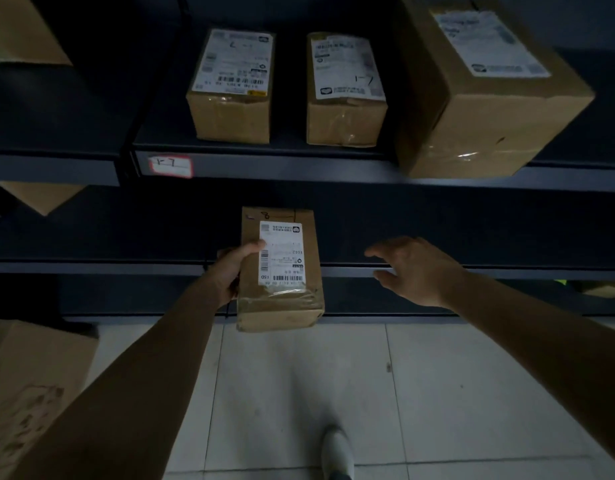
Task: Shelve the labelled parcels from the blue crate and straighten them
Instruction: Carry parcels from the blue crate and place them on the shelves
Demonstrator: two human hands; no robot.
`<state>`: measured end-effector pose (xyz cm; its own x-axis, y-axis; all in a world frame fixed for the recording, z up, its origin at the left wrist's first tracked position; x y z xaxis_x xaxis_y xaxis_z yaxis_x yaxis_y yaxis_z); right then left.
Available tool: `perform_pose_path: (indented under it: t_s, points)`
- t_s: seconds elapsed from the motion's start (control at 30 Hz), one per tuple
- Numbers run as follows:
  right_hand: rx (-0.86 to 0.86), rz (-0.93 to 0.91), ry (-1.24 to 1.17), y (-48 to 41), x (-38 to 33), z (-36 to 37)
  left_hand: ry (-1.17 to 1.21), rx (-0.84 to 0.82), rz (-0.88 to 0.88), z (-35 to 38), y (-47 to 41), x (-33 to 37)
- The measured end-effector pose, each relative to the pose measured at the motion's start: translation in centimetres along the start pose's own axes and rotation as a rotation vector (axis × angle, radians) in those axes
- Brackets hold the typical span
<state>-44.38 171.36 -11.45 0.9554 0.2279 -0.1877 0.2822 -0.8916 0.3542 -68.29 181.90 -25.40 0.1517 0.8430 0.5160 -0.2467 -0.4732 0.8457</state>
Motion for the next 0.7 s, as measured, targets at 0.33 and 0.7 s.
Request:
perform_pose_path:
  t_s: [0.33,0.7]
  points:
    - [0.05,-0.016,-0.045,-2.4,0.2,0.9,-0.053,0.012,0.002,-0.7,-2.9,0.8]
    - [0.074,-0.051,-0.037,-4.6,-0.2,1.1,0.039,0.095,0.048,-0.9,-6.2,3.9]
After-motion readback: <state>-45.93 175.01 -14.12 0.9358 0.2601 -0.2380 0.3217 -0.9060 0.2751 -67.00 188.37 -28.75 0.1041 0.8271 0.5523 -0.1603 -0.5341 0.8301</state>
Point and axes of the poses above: each hand's wrist, its own y-axis away from the middle knuckle, its own z-axis out of the palm, x = y × z, the point moved 7 cm from there along -y, towards the middle knuckle, and after that the axes turned 14 degrees about -z, right-handed, at the moved point
